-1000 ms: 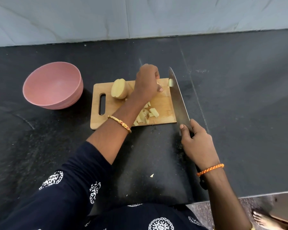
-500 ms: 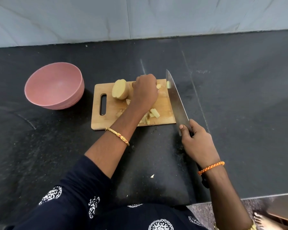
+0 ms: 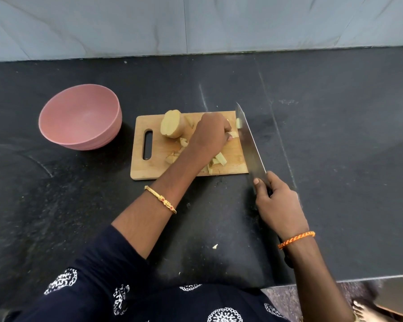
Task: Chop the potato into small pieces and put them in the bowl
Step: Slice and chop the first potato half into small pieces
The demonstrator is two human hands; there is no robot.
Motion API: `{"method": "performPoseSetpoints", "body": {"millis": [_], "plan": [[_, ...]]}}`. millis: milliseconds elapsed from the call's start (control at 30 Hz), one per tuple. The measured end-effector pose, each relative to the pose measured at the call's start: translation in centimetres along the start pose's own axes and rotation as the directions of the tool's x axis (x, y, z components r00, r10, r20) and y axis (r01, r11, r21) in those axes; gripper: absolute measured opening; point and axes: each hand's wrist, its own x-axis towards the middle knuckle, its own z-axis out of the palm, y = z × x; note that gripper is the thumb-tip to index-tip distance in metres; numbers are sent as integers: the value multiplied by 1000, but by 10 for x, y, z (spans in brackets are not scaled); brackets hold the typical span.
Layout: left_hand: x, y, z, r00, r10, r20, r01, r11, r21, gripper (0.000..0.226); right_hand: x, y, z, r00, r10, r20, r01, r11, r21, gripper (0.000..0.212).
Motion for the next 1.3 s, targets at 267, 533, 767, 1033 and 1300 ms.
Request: {"method": "performPoseSetpoints", "body": {"millis": [267,533,767,1033,1300], "plan": [[1,-1,6,997,-58,-51,55,997,-50,24,8,-18,13,1000,15,4,-14,991,-137,14],[1,-1,9,992,-98,-80,91,991,-94,16,10,-30,-2,987,99,128,-41,918,-395,11],[1,-6,-9,998,-36,-60,31,997,-74,22,-22,-15,-27,982,85,168,-36,960,-279,16],[-6,-5,-9,993,-67,-93,54,990,-129,55,-7,-24,-3,997,-8,78,19,990,-138,19],[-7,-5,-11,989,-97,-115,78,983,-166,55,5,-30,14,997,16,72,3,967,-255,15]]}}
